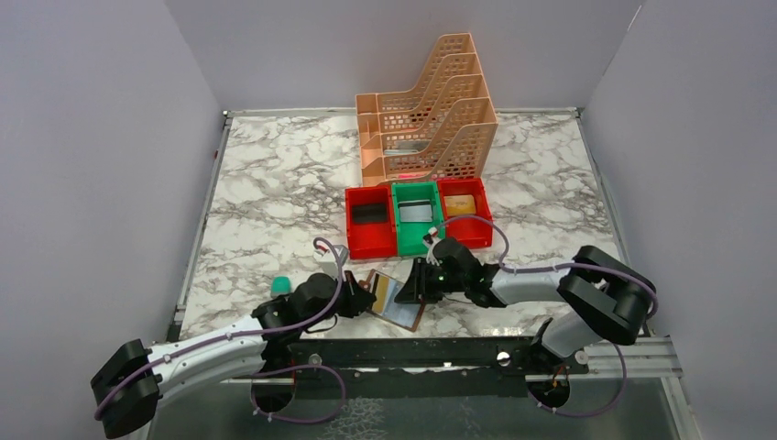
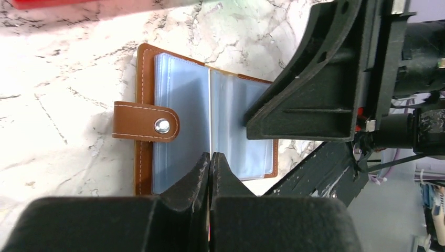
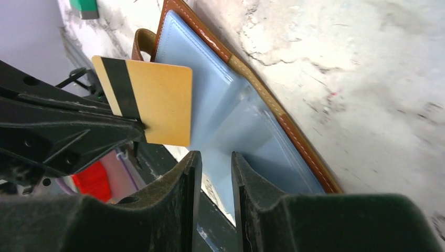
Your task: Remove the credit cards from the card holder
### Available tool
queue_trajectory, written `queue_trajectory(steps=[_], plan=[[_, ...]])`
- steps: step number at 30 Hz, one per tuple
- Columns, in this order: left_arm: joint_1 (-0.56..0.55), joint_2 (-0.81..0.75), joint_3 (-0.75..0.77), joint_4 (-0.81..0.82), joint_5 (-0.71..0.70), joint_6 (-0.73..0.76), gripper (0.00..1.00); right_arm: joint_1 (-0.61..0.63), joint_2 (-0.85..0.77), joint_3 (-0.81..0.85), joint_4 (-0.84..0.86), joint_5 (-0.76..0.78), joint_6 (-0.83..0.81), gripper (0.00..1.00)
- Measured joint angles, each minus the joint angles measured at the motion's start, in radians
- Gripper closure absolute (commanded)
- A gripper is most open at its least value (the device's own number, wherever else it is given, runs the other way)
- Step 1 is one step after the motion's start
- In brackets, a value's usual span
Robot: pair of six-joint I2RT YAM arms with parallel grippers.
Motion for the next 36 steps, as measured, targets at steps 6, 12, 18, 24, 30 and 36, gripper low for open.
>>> queue_trajectory(steps=[6,12,18,24,30,36], plan=[[0.000,-0.015,0.007,-0.041,-0.019,0.016,1.00,0.000,-0.122,0.010,-0.173,0.068,-0.067,0.65],[0.000,-0.013,0.033,-0.066,-0.023,0.030,1.00,0.000,-0.184,0.000,-0.164,0.056,-0.079,0.63],[0.000,-0.018,0.045,-0.087,-0.034,0.035,1.00,0.002,-0.116,0.008,-0.072,-0.032,-0.080,0.63],[0.000,-0.042,0.051,-0.126,-0.050,0.037,1.00,0.011,0.029,0.045,0.014,-0.103,-0.080,0.64],[0.000,-0.053,0.051,-0.135,-0.053,0.037,1.00,0.011,0.064,0.043,0.035,-0.113,-0.070,0.64],[0.000,-0.047,0.051,-0.142,-0.056,0.041,1.00,0.012,-0.010,0.027,-0.024,-0.066,-0.075,0.63]])
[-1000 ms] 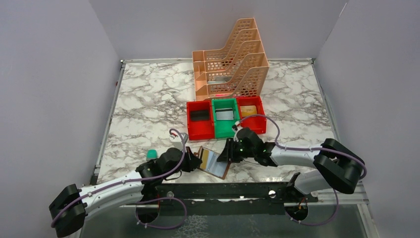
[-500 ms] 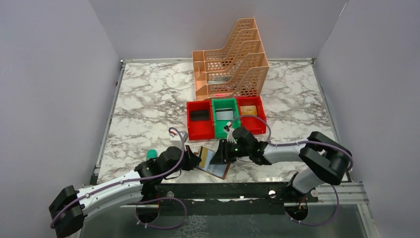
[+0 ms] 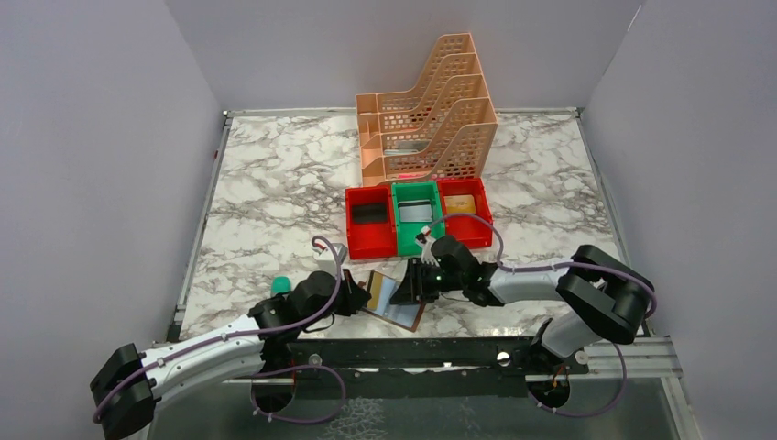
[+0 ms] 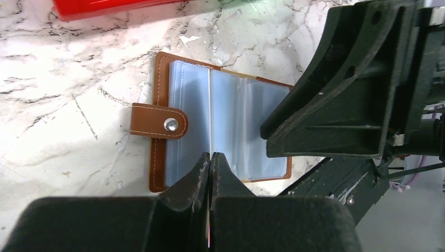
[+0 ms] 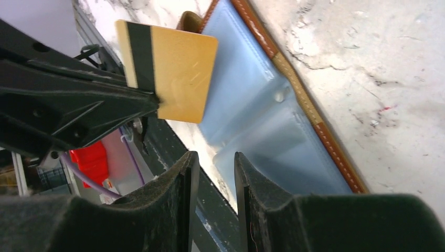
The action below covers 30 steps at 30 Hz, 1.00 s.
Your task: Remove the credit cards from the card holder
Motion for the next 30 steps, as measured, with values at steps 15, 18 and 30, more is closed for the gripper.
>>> queue_trajectory(steps=[15,18,30], plan=[[0.000,-0.017,0.014,-0.005,-0.002,0.009,1.00,0.005,0.077,0.020,0.047,-0.014,-0.013,0.65],[0.000,-0.024,0.014,0.001,-0.002,0.011,1.00,0.006,0.024,-0.019,0.061,0.000,-0.019,0.63],[0.000,-0.047,0.067,0.036,-0.009,0.065,1.00,0.005,-0.456,-0.124,-0.037,0.328,-0.120,0.37]])
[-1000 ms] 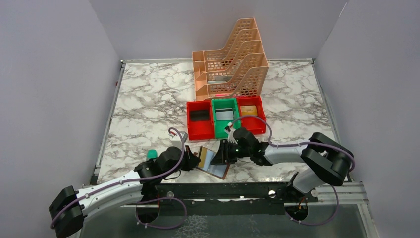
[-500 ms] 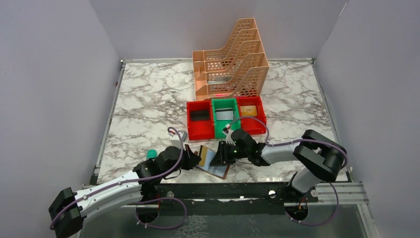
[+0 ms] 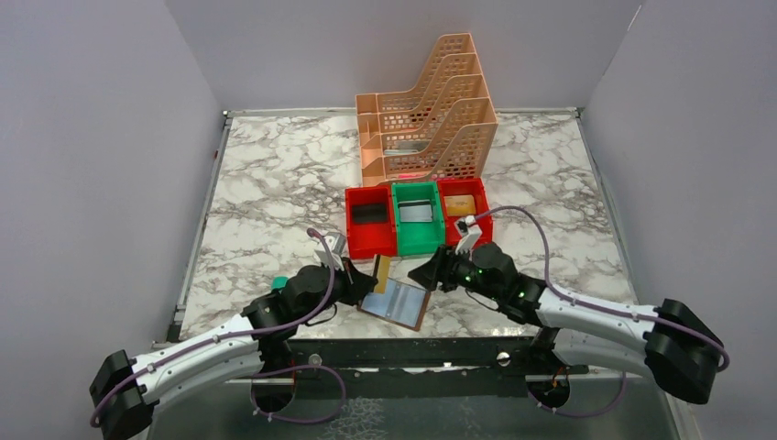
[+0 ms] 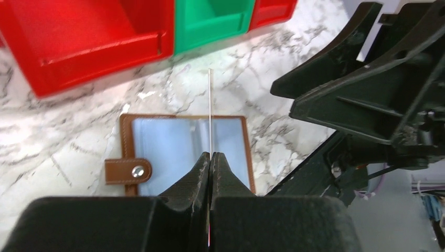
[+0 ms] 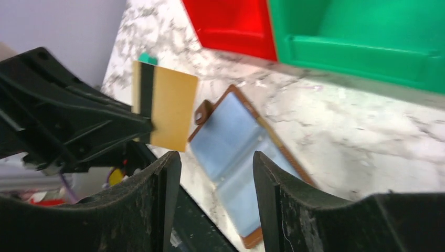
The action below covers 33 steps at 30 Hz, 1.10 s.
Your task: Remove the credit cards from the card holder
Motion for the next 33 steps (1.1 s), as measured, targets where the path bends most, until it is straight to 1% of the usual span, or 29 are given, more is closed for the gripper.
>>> queue_trajectory(steps=[1,5,7,10,12,14,16,19,20,21,27,31,33], plan=[[0.000,0.004,0.006,0.021,0.002,0.009,1.00,0.000,-0.041,-0.012,-0.030,0.043,-0.012,0.33],[0.000,0.047,0.007,0.109,0.045,0.029,1.00,-0.001,-0.157,-0.024,-0.151,0.171,-0.013,0.32],[0.000,0.092,0.010,0.155,0.077,0.040,1.00,-0.011,-0.203,-0.041,-0.174,0.198,-0.018,0.32],[0.008,0.197,0.041,0.200,0.138,0.064,1.00,-0.042,-0.254,-0.082,-0.182,0.190,-0.029,0.32],[0.024,0.251,0.067,0.222,0.188,0.076,1.00,-0.080,-0.275,-0.105,-0.186,0.158,-0.036,0.32],[0.063,0.286,0.077,0.275,0.256,0.073,1.00,-0.127,-0.283,-0.119,-0.180,0.104,-0.040,0.30],[0.112,0.294,0.070,0.327,0.322,0.057,1.00,-0.194,-0.283,-0.139,-0.153,0.018,-0.042,0.24],[0.182,0.283,0.046,0.393,0.391,0.027,1.00,-0.282,-0.283,-0.175,-0.100,-0.119,-0.037,0.07],[0.200,0.274,0.035,0.410,0.411,0.016,1.00,-0.293,-0.283,-0.183,-0.083,-0.156,-0.031,0.05],[0.208,0.265,0.023,0.427,0.428,0.006,1.00,-0.296,-0.284,-0.192,-0.057,-0.191,-0.023,0.06],[0.217,0.242,-0.055,0.569,0.513,-0.093,1.00,-0.296,-0.264,-0.250,0.129,-0.348,0.053,0.23],[0.217,0.246,-0.079,0.645,0.552,-0.143,1.00,-0.296,-0.169,-0.254,0.289,-0.426,0.100,0.33],[0.217,0.254,-0.081,0.677,0.566,-0.161,1.00,-0.296,-0.113,-0.254,0.371,-0.463,0.123,0.36]])
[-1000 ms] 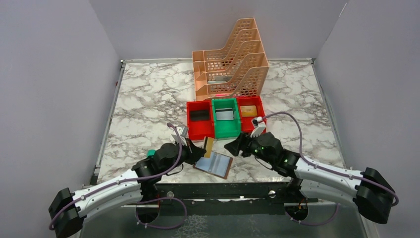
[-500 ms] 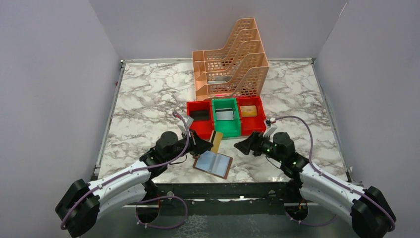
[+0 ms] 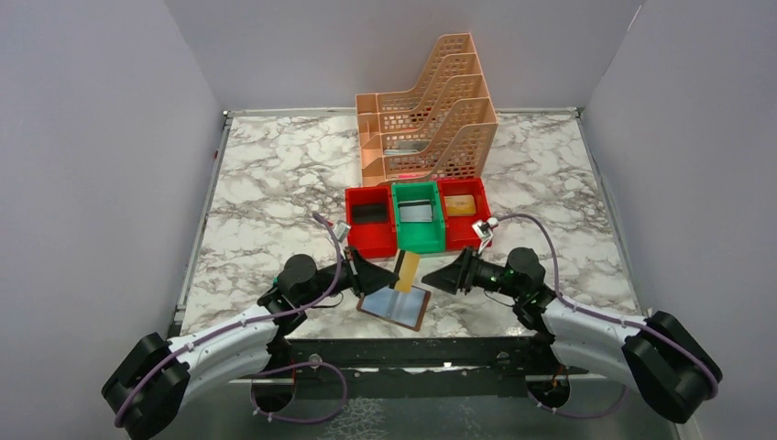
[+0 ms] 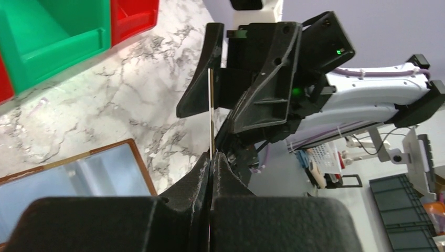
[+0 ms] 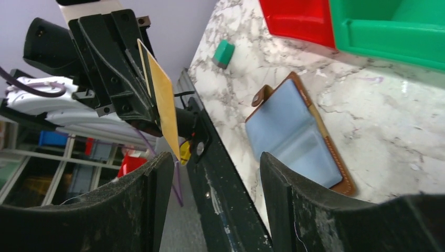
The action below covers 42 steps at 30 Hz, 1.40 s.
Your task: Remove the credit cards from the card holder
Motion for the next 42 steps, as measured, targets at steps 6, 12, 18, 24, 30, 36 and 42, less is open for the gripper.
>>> queue_trajectory(steps=[6,12,18,24,30,36,42], plan=[[0.000,0.034,0.000,0.085,0.029,-0.036,1.00,0.000,0.140,0.004,0.189,-0.087,0.044,0.40],[0.000,0.082,-0.005,0.149,0.044,-0.069,1.00,0.000,0.165,0.013,0.293,-0.130,0.069,0.41],[0.000,0.086,-0.025,0.185,0.043,-0.095,1.00,0.000,0.169,0.019,0.315,-0.140,0.079,0.41],[0.000,0.099,-0.025,0.213,0.043,-0.119,1.00,0.001,0.251,0.057,0.374,-0.165,0.106,0.51],[0.000,0.112,-0.025,0.251,0.043,-0.134,1.00,0.028,0.307,0.060,0.458,-0.172,0.131,0.61],[0.000,0.134,-0.025,0.290,0.044,-0.158,1.00,0.049,0.355,0.046,0.567,-0.168,0.177,0.73],[0.000,0.140,-0.042,0.315,0.045,-0.175,1.00,0.049,0.365,0.046,0.597,-0.154,0.192,0.66]])
